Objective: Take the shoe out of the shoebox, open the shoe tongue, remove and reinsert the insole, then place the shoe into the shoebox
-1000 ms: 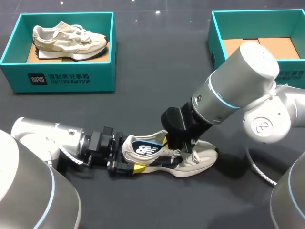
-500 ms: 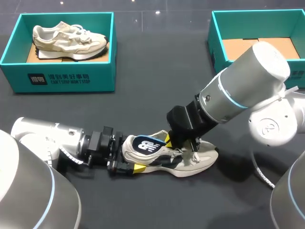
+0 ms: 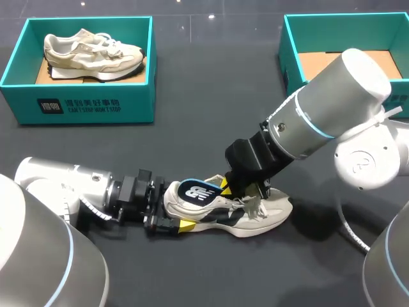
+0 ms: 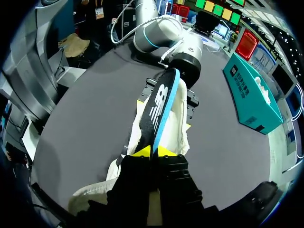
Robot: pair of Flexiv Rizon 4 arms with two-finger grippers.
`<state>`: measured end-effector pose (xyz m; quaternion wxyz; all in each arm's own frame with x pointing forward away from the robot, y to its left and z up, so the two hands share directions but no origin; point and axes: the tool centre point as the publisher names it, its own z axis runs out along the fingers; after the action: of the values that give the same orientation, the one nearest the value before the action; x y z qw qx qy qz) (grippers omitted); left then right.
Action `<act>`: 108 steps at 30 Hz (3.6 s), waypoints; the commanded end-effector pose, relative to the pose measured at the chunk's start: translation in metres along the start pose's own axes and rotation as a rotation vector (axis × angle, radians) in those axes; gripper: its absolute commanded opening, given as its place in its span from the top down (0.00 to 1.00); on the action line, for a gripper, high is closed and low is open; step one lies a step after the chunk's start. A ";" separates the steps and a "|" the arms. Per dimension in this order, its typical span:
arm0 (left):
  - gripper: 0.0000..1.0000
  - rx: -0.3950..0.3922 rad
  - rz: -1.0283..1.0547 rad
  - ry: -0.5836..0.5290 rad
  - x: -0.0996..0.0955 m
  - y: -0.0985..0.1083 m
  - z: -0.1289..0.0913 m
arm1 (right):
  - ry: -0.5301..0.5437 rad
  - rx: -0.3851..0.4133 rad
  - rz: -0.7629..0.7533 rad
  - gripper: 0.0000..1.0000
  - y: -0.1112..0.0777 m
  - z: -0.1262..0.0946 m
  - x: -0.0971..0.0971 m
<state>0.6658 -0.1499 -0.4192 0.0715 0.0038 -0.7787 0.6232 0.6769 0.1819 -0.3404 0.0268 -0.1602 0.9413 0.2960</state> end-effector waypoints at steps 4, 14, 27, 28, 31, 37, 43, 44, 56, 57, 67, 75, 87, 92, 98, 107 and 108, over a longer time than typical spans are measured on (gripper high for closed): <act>1.00 -0.001 0.000 -0.002 0.000 0.000 0.000 | 0.055 0.054 -0.019 1.00 0.024 0.005 -0.017; 1.00 -0.001 0.000 -0.002 0.000 0.000 0.000 | 0.141 0.103 0.024 1.00 0.042 0.011 -0.022; 1.00 -0.001 0.000 -0.002 0.000 0.000 0.000 | 0.181 0.166 0.128 0.69 0.052 0.013 -0.024; 1.00 -0.001 0.000 -0.002 0.000 0.000 0.000 | 0.183 0.174 0.139 0.59 0.052 0.013 -0.024; 1.00 -0.001 0.000 -0.002 0.000 0.000 0.000 | 0.188 0.198 0.167 0.47 0.054 0.010 -0.024; 1.00 -0.001 0.000 -0.002 0.000 0.000 0.000 | 0.216 0.246 0.245 0.00 0.056 0.004 -0.026; 1.00 -0.001 0.000 -0.002 0.000 0.000 0.000 | 0.248 0.217 0.294 0.00 0.059 -0.004 -0.028; 1.00 -0.001 0.000 -0.002 0.000 0.000 0.000 | 0.252 0.197 0.301 0.00 0.059 -0.005 -0.028; 1.00 -0.001 0.000 -0.002 0.000 0.000 0.000 | 0.253 0.192 0.302 0.00 0.058 -0.006 -0.028; 1.00 -0.001 0.000 -0.002 0.000 0.000 0.000 | 0.253 0.192 0.302 0.00 0.058 -0.006 -0.028; 1.00 -0.001 0.000 -0.002 0.000 0.000 0.000 | 0.279 0.096 0.428 0.00 0.069 -0.008 -0.026; 1.00 -0.001 0.000 -0.002 0.000 0.000 0.000 | 0.294 0.032 0.499 0.10 0.065 -0.002 -0.019; 1.00 -0.001 0.000 -0.002 0.000 0.000 0.000 | 0.353 -0.057 0.547 0.43 0.067 0.013 -0.019; 1.00 -0.001 0.000 -0.002 0.000 0.000 0.000 | 0.374 -0.091 0.554 0.51 0.064 0.020 -0.018; 1.00 -0.001 0.000 -0.002 0.000 0.000 0.000 | 0.392 -0.140 0.559 0.55 0.061 0.028 -0.014; 1.00 -0.001 0.000 -0.002 0.000 0.000 0.000 | 0.394 -0.170 0.559 0.61 0.060 0.028 -0.008; 1.00 -0.001 0.000 -0.002 0.000 0.000 0.000 | 0.395 -0.171 0.560 0.62 0.060 0.028 -0.008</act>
<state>0.6660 -0.1498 -0.4193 0.0714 0.0040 -0.7787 0.6233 0.6670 0.2483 -0.3291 -0.2532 0.0472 0.9078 0.3310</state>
